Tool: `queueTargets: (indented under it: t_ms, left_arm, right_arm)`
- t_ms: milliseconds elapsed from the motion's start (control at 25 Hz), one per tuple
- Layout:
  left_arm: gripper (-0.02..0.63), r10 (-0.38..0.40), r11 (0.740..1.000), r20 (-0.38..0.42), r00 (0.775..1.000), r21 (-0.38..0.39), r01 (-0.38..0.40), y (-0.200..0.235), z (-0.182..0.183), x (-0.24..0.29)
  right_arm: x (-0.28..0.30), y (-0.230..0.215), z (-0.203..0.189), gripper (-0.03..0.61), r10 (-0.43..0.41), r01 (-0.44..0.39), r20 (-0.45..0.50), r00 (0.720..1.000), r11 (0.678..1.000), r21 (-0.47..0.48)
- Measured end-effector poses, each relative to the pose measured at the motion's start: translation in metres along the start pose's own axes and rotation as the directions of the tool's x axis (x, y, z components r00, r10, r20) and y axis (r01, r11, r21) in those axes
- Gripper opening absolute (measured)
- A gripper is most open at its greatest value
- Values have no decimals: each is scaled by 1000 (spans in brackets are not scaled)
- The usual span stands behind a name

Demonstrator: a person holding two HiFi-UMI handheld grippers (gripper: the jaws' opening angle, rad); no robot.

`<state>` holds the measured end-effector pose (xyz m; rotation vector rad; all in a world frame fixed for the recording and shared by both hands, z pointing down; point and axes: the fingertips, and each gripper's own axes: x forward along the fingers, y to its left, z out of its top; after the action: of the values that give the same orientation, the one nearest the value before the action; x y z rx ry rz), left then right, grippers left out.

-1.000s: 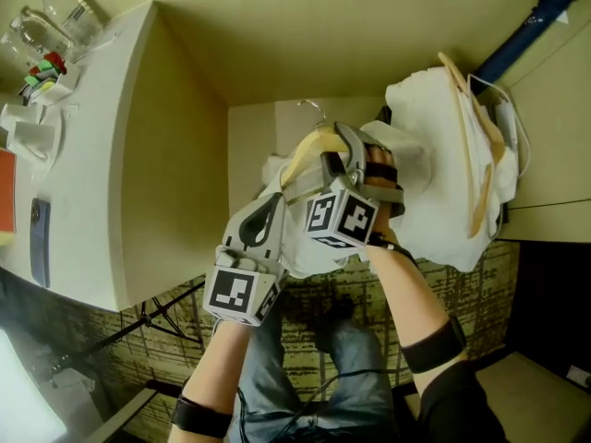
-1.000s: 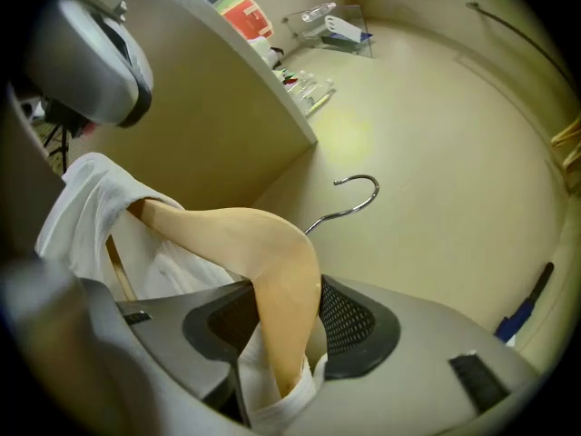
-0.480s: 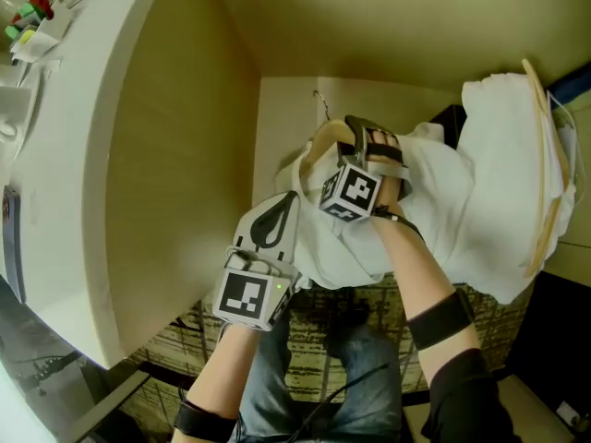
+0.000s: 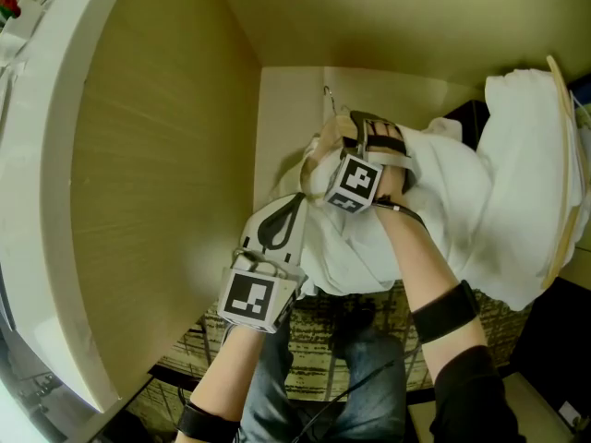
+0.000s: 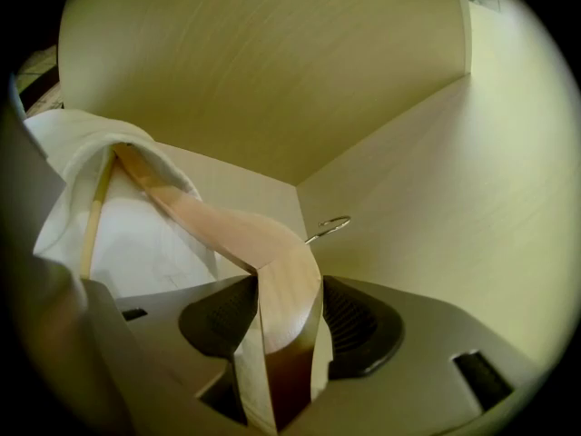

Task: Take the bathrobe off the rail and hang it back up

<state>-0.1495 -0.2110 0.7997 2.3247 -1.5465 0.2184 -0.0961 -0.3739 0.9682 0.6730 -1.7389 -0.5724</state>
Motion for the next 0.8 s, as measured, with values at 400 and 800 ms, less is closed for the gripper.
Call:
queueTargets:
  t_ms: [400,800]
  left_arm:
    - [0,3,1000,-19,1000,-17,-4,-15,25,-19]
    - [0,-10,998,-21,1000,67,12,-89,151,-104]
  right_arm:
    - [-50,-14,0,276,47,-47,1,999,997,63]
    - [-284,-105,-3,147,5,-59,134,991,914,402]
